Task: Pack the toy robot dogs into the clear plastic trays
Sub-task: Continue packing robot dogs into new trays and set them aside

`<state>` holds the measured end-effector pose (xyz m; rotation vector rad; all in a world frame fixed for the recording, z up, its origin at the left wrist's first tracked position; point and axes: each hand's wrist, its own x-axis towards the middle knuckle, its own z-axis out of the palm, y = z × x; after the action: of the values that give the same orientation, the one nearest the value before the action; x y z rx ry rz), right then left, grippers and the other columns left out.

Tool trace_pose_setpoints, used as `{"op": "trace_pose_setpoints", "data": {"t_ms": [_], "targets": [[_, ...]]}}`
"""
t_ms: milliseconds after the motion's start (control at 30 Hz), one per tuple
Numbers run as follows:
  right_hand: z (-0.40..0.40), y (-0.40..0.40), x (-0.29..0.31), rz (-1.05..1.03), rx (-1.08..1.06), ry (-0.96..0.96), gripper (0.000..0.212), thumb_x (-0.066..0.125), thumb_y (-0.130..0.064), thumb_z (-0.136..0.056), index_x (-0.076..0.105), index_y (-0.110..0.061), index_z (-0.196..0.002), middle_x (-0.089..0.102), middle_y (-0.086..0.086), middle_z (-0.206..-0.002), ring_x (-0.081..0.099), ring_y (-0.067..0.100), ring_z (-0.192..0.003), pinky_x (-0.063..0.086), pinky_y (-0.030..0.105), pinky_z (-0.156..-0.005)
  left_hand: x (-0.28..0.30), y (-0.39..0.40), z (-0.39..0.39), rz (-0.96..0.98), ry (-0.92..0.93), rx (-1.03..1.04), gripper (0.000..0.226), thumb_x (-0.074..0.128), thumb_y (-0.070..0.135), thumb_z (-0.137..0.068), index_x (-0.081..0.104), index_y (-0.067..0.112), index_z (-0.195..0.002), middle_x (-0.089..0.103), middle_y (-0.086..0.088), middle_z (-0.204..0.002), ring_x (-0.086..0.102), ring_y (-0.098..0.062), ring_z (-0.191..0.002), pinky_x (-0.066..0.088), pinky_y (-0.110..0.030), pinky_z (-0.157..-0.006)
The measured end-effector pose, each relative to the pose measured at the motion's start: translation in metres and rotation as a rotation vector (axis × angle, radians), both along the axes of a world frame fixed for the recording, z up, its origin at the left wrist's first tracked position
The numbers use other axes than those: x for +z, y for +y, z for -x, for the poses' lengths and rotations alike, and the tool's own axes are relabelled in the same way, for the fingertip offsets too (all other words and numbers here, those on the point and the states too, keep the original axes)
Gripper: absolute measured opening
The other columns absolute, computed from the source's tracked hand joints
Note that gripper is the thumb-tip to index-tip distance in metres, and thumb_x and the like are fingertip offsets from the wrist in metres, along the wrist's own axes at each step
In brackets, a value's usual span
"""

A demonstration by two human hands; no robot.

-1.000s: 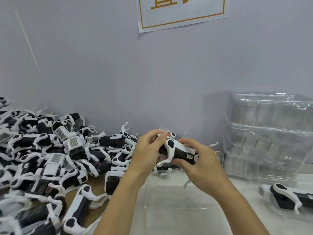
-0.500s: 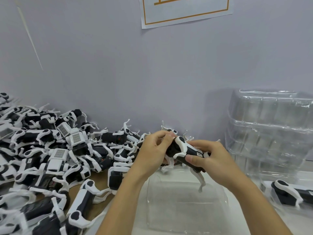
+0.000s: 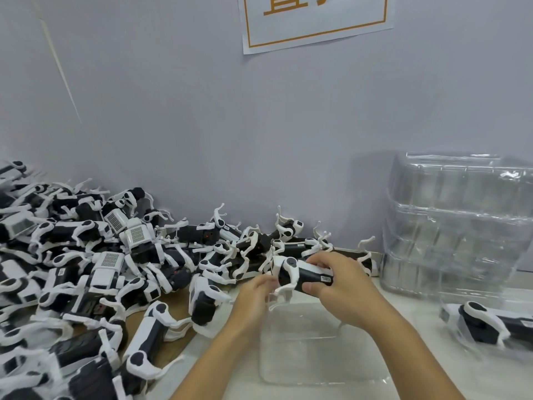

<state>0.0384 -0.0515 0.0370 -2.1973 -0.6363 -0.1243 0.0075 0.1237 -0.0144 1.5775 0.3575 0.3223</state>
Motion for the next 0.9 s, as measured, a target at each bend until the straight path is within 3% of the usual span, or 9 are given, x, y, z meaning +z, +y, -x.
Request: {"op": "trace_pose_setpoints", "data": {"t_ms": [67,200,300,367,500,633,700,800,900], "targets": [[0.001,0.000,0.000,0.022,0.007,0.018,0.022,0.077,-0.027,-0.078,0.065,-0.034,-0.095,0.063,-0.016,-0.094,0.058,0.011,-0.093,0.049,0.036,-0.087,-0.003,-0.002,-0.002,0.057,-0.034,0.005,0.042,0.054,0.002,-0.092,0.073,0.021,-0.059,0.066,-0.001,-0.068,0.058,-0.026,-0.080,0.041,-0.035,-0.075],[-0.001,-0.010,0.008,0.054,0.044,0.079,0.017,0.077,-0.023,-0.078,0.070,-0.036,-0.088,0.065,-0.014,-0.086,0.061,0.010,-0.080,0.053,0.034,-0.078,-0.007,-0.002,-0.001,0.094,-0.099,-0.061,0.025,0.061,0.012,-0.079,0.068,0.020,-0.057,0.061,-0.001,-0.068,0.055,-0.022,-0.078,0.041,-0.036,-0.081],[-0.004,-0.019,0.015,0.096,0.053,0.084,0.021,0.078,-0.019,-0.076,0.070,-0.035,-0.088,0.065,-0.014,-0.087,0.060,0.010,-0.078,0.051,0.030,-0.073,-0.012,0.000,-0.001,0.172,-0.150,-0.054,0.039,0.055,-0.001,-0.091,0.074,0.018,-0.062,0.067,-0.001,-0.073,0.061,-0.017,-0.075,0.047,-0.028,-0.078],[-0.004,-0.019,0.015,0.198,0.062,0.100,0.025,0.080,-0.021,-0.076,0.068,-0.037,-0.091,0.062,-0.014,-0.093,0.057,0.008,-0.081,0.046,0.026,-0.071,-0.015,0.000,-0.002,0.173,-0.170,-0.076,0.037,0.052,-0.001,-0.091,0.077,0.016,-0.069,0.070,-0.005,-0.080,0.062,-0.021,-0.082,0.046,-0.035,-0.085],[-0.001,-0.009,0.004,0.259,0.083,0.106,0.033,0.079,-0.024,-0.077,0.060,-0.045,-0.093,0.056,-0.015,-0.106,0.052,-0.001,-0.087,0.040,0.018,-0.067,-0.019,0.003,-0.003,0.142,-0.161,-0.105,0.031,0.051,0.009,-0.092,0.078,0.018,-0.081,0.074,-0.005,-0.092,0.063,-0.023,-0.092,0.046,-0.043,-0.095],[-0.004,-0.008,-0.004,0.229,0.090,0.094,0.037,0.078,-0.024,-0.077,0.058,-0.049,-0.095,0.055,-0.016,-0.106,0.050,-0.001,-0.086,0.039,0.020,-0.066,-0.020,0.002,-0.003,0.118,-0.171,-0.147,0.028,0.050,0.015,-0.092,0.076,0.020,-0.082,0.073,-0.003,-0.092,0.061,-0.023,-0.091,0.045,-0.041,-0.093],[-0.005,-0.008,-0.006,0.225,0.085,0.094,0.035,0.079,-0.025,-0.076,0.060,-0.048,-0.094,0.057,-0.014,-0.106,0.051,0.001,-0.087,0.039,0.020,-0.066,-0.019,0.002,-0.001,0.114,-0.179,-0.175,0.020,0.058,0.032,-0.085,0.074,0.020,-0.084,0.071,-0.004,-0.093,0.059,-0.024,-0.091,0.043,-0.042,-0.092],[-0.006,-0.008,-0.008,0.206,0.080,0.084,0.033,0.079,-0.024,-0.075,0.062,-0.046,-0.092,0.059,-0.013,-0.105,0.052,0.000,-0.084,0.039,0.017,-0.064,-0.020,0.004,0.000,0.110,-0.158,-0.240,0.043,0.066,0.054,-0.071,0.071,0.017,-0.093,0.069,-0.005,-0.097,0.059,-0.024,-0.095,0.043,-0.046,-0.096],[-0.006,-0.008,-0.010,0.201,0.069,0.070,0.031,0.078,-0.023,-0.075,0.063,-0.046,-0.090,0.060,-0.013,-0.104,0.054,0.001,-0.084,0.038,0.016,-0.063,-0.020,0.004,-0.001,0.094,-0.145,-0.239,0.040,0.068,0.053,-0.066,0.072,0.022,-0.090,0.069,-0.004,-0.099,0.059,-0.025,-0.101,0.042,-0.050,-0.104]]}}
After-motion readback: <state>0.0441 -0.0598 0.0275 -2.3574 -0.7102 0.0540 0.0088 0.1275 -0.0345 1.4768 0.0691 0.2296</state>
